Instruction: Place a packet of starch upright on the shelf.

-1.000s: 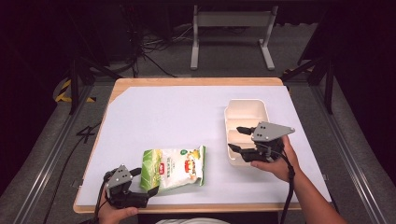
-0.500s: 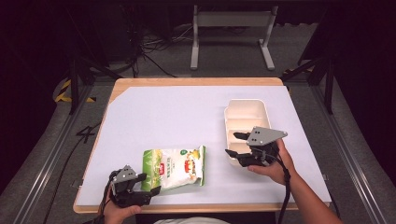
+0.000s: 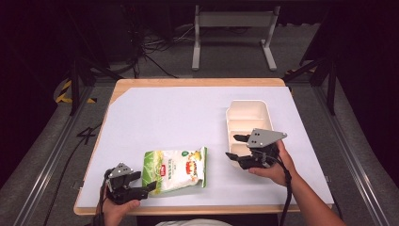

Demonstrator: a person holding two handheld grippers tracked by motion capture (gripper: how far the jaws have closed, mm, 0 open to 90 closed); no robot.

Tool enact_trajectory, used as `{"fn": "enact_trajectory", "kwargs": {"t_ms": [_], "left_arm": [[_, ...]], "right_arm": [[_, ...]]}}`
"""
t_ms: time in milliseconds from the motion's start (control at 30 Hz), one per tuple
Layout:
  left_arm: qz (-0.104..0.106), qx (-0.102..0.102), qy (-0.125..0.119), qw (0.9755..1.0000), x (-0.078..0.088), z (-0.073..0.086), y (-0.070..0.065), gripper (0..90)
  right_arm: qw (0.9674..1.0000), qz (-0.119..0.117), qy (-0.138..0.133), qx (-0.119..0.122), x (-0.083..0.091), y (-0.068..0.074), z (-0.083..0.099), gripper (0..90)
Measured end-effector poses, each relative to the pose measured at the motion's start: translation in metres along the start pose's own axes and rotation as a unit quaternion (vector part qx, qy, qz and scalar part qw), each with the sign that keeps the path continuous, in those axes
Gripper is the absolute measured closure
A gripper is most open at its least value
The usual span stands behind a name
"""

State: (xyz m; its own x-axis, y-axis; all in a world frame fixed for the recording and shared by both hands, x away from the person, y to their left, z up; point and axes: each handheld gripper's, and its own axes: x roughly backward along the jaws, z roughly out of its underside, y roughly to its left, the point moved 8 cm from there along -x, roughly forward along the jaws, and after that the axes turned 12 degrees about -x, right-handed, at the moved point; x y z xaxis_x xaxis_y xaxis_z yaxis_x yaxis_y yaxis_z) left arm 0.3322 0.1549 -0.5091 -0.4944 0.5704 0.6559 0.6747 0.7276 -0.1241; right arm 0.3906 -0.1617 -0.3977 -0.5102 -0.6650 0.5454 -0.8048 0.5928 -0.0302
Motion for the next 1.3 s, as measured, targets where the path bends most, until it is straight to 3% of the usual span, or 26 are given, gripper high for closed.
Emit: {"fn": "enact_trajectory", "kwargs": {"t_ms": [167, 267, 333, 400, 500, 533, 667, 800, 900, 1000, 1100, 1200, 1267, 1300], "left_arm": [[0.016, -0.002, -0.006, 0.9999, -0.003, -0.001, -0.004, 20.2], [0.019, 0.01, -0.014, 0.9997, -0.004, -0.004, -0.003, 24.0], [0.023, 0.008, -0.014, 0.9996, -0.007, -0.005, -0.004, 32.0], [0.005, -0.004, -0.009, 0.9999, -0.008, -0.006, -0.002, 40.1], [-0.003, 0.009, -0.012, 0.9999, -0.007, -0.004, 0.004, 61.8], [0.002, 0.013, -0.011, 0.9998, -0.007, -0.003, 0.007, 70.9], [0.017, 0.005, -0.009, 0.9998, -0.008, -0.004, 0.005, 86.9], [0.016, -0.017, -0.019, 0.9996, -0.005, -0.011, 0.006, 90.0], [0.012, -0.039, -0.051, 0.9979, -0.001, -0.029, 0.01, 90.0], [0.01, -0.073, -0.075, 0.9944, 0.0, -0.053, 0.01, 90.0], [0.004, -0.117, -0.101, 0.988, 0.004, -0.082, 0.006, 90.0], [0.011, -0.157, -0.13, 0.9789, 0.008, -0.111, -0.004, 90.0], [0.016, -0.193, -0.141, 0.9709, 0.01, -0.128, -0.017, 90.0], [0.021, -0.203, -0.145, 0.9682, 0.01, -0.134, -0.021, 90.0]], "right_arm": [[0.9999, -0.009, 0.003, 0.002, -0.002, 0.004, 0.001, 36.5], [0.9999, -0.014, 0.005, -0.001, -0.005, 0.005, 0.0, 36.6], [0.9998, -0.019, 0.006, -0.001, -0.006, 0.007, 0.001, 36.7], [0.9998, -0.019, 0.009, 0.001, -0.008, 0.008, 0.001, 36.7], [0.9997, -0.024, 0.01, 0.003, -0.009, 0.01, 0.001, 36.7], [0.9996, -0.025, 0.01, 0.003, -0.009, 0.011, 0.001, 36.7], [0.9995, -0.028, 0.014, 0.004, -0.012, 0.013, 0.002, 36.7], [0.9995, -0.029, 0.015, 0.005, -0.013, 0.015, 0.002, 36.9], [0.9995, -0.027, 0.015, 0.005, -0.013, 0.014, 0.002, 37.0], [0.9996, -0.025, 0.012, 0.003, -0.013, 0.013, 0.001, 37.1], [0.9996, -0.025, 0.01, 0.004, -0.013, 0.012, -0.001, 37.2], [0.9997, -0.023, 0.01, 0.003, -0.013, 0.01, -0.001, 37.2], [0.9998, -0.018, 0.008, 0.004, -0.012, 0.009, -0.002, 37.3], [0.9998, -0.019, 0.007, 0.003, -0.011, 0.008, -0.003, 37.3]]}}
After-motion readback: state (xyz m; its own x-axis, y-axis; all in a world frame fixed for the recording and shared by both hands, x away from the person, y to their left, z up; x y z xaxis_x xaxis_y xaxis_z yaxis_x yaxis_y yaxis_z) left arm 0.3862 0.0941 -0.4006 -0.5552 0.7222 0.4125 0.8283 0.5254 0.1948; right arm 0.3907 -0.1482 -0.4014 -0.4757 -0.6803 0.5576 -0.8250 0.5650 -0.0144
